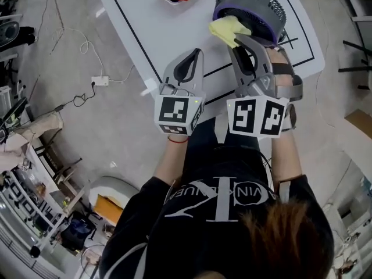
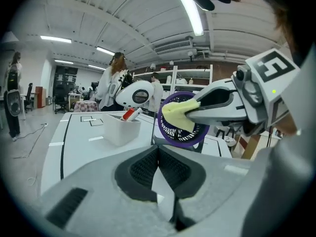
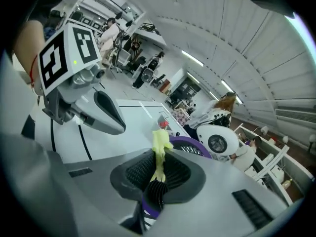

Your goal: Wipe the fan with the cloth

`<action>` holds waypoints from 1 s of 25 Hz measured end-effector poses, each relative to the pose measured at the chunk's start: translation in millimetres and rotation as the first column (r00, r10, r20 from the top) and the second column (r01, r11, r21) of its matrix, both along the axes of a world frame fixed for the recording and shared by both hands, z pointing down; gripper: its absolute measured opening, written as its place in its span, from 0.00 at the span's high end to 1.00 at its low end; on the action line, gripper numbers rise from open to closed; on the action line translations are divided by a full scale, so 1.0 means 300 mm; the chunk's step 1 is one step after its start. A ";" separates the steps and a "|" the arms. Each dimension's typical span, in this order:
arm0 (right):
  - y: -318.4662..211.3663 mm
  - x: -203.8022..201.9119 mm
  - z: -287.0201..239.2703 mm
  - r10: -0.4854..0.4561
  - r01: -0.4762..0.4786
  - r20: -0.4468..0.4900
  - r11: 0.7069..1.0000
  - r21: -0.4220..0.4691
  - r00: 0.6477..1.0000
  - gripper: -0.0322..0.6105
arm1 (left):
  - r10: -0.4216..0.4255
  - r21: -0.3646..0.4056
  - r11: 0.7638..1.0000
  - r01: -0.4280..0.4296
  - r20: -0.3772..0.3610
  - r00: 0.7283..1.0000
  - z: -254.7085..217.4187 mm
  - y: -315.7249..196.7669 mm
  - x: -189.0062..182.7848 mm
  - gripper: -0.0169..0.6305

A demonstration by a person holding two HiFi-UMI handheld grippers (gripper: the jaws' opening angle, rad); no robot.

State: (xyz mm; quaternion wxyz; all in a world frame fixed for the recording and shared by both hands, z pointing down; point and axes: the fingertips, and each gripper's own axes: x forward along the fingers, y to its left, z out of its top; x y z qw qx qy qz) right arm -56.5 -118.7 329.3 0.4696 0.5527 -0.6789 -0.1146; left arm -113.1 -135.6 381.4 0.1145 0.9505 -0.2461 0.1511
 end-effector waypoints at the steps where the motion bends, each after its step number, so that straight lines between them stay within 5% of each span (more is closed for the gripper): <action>1: -0.005 -0.001 0.005 0.020 -0.020 -0.016 1.000 0.001 1.000 0.90 | 0.019 -0.004 1.000 -0.019 -0.004 1.000 0.002 -0.005 0.000 0.96; 14: -0.100 0.095 -0.018 0.302 -0.283 -0.226 0.952 0.114 0.926 0.90 | 0.179 0.002 0.984 -0.179 -0.025 0.983 0.016 -0.035 -0.001 0.96; 25: -0.029 0.185 -0.021 0.488 -0.452 -0.251 0.872 0.191 0.836 0.89 | 0.241 0.006 0.971 -0.240 -0.038 0.970 0.010 -0.036 0.007 0.96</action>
